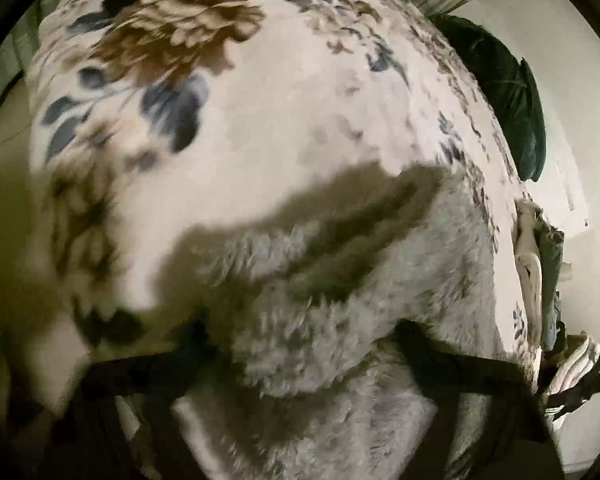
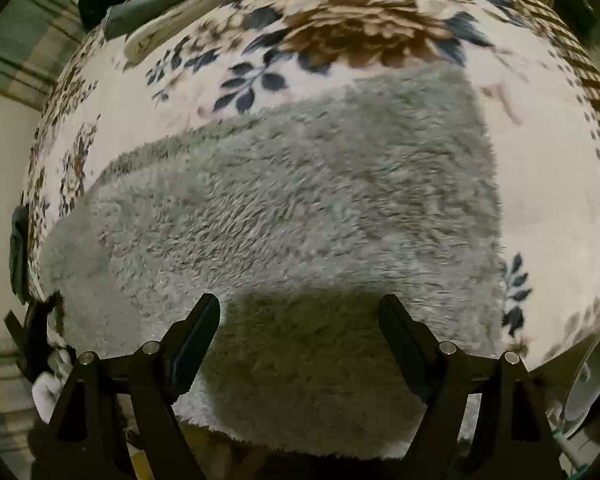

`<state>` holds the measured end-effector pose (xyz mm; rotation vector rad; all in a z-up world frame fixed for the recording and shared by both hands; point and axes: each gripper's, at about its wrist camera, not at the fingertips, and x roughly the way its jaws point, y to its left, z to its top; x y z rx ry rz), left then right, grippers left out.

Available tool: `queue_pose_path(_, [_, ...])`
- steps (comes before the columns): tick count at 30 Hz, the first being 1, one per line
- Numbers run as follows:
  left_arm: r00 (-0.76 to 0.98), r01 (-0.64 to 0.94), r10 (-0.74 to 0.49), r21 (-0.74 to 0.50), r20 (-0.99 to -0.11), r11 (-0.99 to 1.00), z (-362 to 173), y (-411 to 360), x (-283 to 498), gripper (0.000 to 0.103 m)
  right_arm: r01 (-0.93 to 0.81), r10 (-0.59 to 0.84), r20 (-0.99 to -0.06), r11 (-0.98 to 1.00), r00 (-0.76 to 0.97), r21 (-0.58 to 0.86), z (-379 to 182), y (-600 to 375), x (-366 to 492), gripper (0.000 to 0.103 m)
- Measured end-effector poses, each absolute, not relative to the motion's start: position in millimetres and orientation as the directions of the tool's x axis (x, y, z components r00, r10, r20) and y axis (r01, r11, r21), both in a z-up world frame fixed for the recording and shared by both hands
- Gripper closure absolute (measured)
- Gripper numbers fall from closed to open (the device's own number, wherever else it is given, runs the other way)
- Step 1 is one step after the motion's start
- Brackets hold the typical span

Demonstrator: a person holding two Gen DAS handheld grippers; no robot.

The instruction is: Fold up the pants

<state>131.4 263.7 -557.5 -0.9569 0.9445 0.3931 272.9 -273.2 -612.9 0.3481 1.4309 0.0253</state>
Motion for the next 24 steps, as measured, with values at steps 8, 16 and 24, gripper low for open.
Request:
queue_pose_path(8, [0.73, -0.411, -0.077, -0.526, -0.68, 0.744, -434.3, 196.7, 122.3, 0.085, 0.212, 0.264, -0.948, 0.931, 0.176, 0.298, -611.3, -270.2, 267.2, 0.02])
queue_pose_path(16, [0.77, 0.01, -0.275, -0.419, -0.576, 0.908, -315.1, 28.0, 119.4, 0.086, 0.295, 0.318, -0.918, 0.877, 0.239, 0.38, -589.0, -313.3, 243.8, 0.02])
queue_pose_path(24, [0.537, 0.268, -0.476, -0.394, -0.696, 0.879, -352.7, -152.2, 134.7, 0.079, 0.413, 0.26, -0.929, 0.84, 0.264, 0.353, -577.2, -393.5, 193.7, 0.02])
